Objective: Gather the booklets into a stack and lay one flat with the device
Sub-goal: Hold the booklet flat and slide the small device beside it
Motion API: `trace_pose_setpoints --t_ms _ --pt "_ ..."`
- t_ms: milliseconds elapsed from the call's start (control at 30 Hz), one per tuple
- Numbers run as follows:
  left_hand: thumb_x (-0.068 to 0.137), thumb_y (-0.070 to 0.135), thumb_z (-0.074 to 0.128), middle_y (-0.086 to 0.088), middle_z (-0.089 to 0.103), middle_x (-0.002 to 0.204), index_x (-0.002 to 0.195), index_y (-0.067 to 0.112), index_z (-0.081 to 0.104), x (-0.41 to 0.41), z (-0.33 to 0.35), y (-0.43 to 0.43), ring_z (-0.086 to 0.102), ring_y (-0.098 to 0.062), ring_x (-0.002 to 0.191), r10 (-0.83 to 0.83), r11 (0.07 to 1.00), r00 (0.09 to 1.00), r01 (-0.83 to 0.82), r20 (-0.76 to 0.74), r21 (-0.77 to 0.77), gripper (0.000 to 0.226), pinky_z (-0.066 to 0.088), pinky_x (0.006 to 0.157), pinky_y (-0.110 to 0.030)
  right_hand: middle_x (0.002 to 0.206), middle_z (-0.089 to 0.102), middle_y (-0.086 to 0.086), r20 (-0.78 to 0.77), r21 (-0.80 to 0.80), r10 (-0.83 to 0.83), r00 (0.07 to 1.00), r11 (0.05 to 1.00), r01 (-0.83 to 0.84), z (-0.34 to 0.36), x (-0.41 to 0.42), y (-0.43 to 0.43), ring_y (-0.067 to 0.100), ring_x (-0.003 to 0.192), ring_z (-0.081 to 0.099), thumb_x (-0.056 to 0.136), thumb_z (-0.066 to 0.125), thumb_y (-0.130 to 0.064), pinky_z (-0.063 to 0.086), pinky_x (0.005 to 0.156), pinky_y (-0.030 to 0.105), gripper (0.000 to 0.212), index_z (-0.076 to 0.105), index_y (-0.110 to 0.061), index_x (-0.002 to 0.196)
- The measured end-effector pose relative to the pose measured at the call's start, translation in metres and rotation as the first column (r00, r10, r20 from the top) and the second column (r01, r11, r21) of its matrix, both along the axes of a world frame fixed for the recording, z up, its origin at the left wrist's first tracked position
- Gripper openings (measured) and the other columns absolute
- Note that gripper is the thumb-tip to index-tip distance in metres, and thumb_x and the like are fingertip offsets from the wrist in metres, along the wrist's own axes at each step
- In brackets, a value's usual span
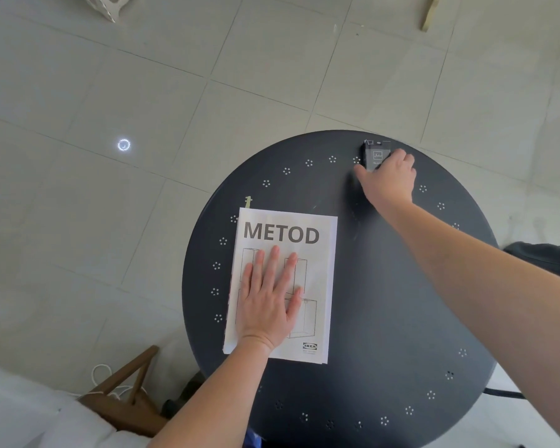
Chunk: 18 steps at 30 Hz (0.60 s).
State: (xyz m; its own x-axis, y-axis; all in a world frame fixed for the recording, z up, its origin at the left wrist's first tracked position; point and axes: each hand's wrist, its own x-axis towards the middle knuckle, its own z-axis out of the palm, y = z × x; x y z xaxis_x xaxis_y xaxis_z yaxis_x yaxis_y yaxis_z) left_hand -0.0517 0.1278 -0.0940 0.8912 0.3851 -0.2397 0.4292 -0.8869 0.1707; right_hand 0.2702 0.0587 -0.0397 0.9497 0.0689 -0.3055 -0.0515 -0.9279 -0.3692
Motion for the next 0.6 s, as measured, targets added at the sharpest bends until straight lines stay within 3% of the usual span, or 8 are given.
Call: trace_pose_setpoints --t_ms 600 --pt "0.11 0.06 0.031 -0.002 0.014 0.183 0.173 0.035 0.019 0.002 0.005 -0.001 0.013 -0.033 0.169 0.012 1.0 1.0 -0.012 0.012 0.017 0.069 0.015 0.137 -0.052 0.138 0.052 0.023 -0.03 0.028 -0.052 0.998 0.998 0.053 0.004 -0.008 -0.013 0.042 0.129 0.05 0.091 0.066 -0.032 0.04 0.108 0.045 0.059 0.048 0.007 0.131"
